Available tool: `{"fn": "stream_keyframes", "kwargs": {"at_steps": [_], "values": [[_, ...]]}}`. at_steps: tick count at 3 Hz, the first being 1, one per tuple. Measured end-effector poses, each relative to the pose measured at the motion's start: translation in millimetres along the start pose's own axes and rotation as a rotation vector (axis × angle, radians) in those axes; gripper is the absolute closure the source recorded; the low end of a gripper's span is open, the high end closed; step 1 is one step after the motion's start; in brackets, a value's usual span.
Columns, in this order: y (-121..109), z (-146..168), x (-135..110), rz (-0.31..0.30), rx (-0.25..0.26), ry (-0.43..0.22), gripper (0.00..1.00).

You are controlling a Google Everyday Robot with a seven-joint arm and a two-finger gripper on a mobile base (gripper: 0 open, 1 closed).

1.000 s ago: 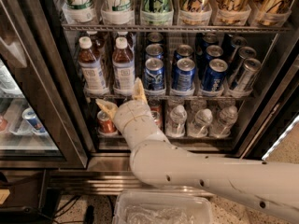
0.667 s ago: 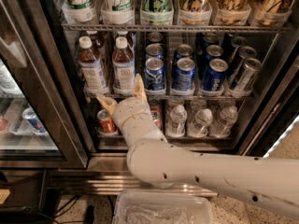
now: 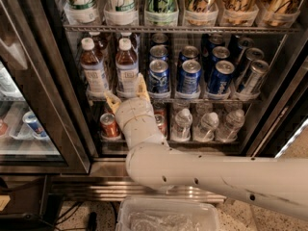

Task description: Pick blue plastic bottle from middle shelf of fridge

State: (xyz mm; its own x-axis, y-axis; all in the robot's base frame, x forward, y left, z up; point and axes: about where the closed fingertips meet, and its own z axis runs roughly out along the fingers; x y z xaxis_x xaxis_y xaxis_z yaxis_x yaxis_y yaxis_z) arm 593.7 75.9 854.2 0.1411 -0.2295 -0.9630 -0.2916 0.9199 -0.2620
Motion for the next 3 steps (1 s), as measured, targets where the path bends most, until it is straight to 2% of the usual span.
{"fn": "stream_keyframes", "kwargs": {"at_steps": [3], "values": [[-5.1, 11.0, 5.8, 0.016, 0.056, -0.004, 0.25]]}}
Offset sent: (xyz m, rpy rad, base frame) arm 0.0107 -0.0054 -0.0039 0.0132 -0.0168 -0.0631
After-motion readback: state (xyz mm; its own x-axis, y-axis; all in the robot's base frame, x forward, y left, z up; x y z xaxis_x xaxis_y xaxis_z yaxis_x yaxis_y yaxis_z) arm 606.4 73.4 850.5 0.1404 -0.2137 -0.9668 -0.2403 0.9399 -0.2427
